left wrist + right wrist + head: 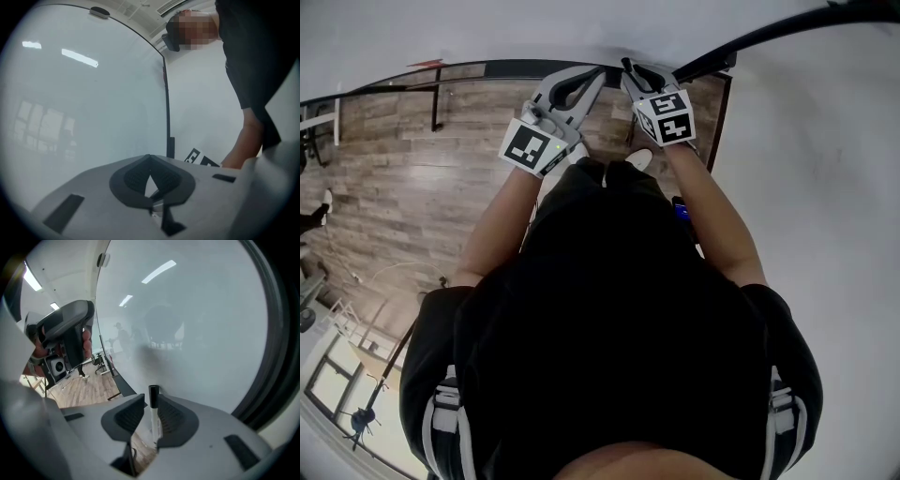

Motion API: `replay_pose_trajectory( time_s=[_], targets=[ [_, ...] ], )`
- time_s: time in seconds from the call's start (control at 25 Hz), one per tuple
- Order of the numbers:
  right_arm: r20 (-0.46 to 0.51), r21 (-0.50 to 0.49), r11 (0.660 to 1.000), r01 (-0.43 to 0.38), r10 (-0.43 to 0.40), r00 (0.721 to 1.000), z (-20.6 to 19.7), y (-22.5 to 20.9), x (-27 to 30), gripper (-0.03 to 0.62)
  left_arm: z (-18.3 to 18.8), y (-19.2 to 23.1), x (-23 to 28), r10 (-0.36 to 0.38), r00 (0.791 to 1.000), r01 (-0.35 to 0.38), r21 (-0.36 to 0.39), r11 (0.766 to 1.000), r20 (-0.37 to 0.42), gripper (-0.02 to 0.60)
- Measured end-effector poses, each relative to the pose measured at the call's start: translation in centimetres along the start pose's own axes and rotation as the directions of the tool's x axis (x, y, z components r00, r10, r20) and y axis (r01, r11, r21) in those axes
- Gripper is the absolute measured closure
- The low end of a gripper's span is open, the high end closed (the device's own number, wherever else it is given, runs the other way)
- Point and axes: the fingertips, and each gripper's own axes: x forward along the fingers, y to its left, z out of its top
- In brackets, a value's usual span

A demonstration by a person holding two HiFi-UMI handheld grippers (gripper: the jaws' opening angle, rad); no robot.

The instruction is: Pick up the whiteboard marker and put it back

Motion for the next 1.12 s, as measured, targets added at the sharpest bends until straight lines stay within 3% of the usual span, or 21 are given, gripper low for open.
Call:
replay_pose_trajectory(
  time_s=[0.68,1.12],
  targets=[
    [-0.08,-0.085,0.995,0.054,-0.061,0.995,-0.7,-0.4,1.9,0.519,0.4,0.3,-1.5,0.015,1.0,-0.015,-0.014,1.0,-0.002,0.577],
    [-0.021,-0.055,0.998,0.038,-0.039,0.999,0.3,-0.1,1.1,0.53,0.1,0.8,-1.8,0.017,1.0,-0.017,-0.011,1.0,-0.013,0.577]
  ],
)
